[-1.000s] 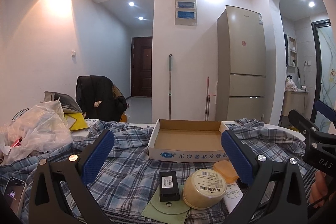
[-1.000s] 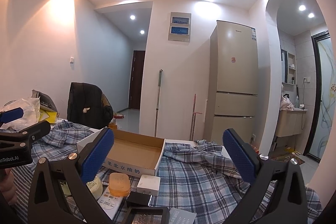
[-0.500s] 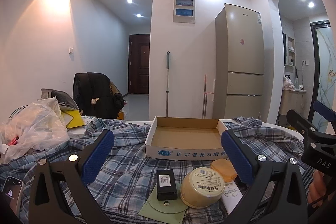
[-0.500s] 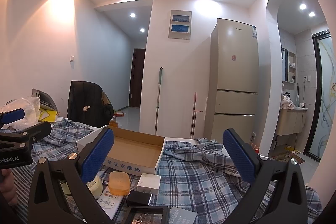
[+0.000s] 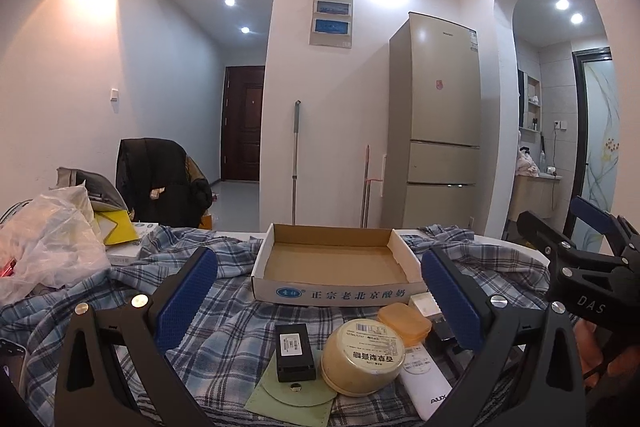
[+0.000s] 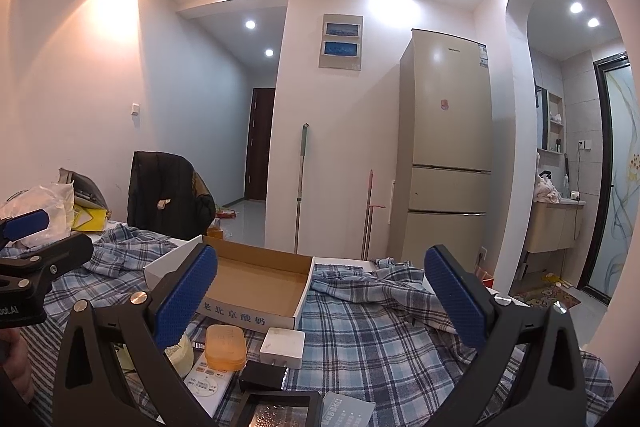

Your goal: Organize rigid objects

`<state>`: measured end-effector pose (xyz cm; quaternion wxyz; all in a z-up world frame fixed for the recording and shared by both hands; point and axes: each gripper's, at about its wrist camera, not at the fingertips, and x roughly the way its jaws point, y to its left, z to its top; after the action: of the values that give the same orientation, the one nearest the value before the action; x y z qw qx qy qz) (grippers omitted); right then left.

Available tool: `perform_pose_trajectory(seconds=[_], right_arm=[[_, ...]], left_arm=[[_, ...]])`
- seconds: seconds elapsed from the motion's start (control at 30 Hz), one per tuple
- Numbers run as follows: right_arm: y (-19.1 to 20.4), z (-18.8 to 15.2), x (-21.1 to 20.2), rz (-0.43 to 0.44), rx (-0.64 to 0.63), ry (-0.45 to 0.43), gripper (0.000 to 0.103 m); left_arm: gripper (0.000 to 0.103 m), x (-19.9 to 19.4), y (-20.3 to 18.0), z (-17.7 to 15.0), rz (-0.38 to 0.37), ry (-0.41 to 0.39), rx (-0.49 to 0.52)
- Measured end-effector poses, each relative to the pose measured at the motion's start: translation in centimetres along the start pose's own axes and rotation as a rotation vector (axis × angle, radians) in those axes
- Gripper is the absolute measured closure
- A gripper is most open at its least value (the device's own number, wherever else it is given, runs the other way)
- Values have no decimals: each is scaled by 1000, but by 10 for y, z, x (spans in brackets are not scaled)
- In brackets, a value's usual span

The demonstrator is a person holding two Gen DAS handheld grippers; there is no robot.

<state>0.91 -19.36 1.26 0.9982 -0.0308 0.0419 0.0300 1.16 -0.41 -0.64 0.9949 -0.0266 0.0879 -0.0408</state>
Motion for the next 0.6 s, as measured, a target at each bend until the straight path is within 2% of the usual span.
perform_pose_trajectory(seconds=[0.3, 0.47, 0.6], right_arm=[[0, 3, -8, -9, 1, -36, 0], [-7, 5, -5, -5, 32, -23, 0], [-10, 5, -4, -8, 42, -11, 0]], left_arm=[[0, 0, 3, -1, -2, -10, -11], [0, 10, -4, -3, -32, 47, 26], [0, 14, -5, -4, -21, 71, 31]])
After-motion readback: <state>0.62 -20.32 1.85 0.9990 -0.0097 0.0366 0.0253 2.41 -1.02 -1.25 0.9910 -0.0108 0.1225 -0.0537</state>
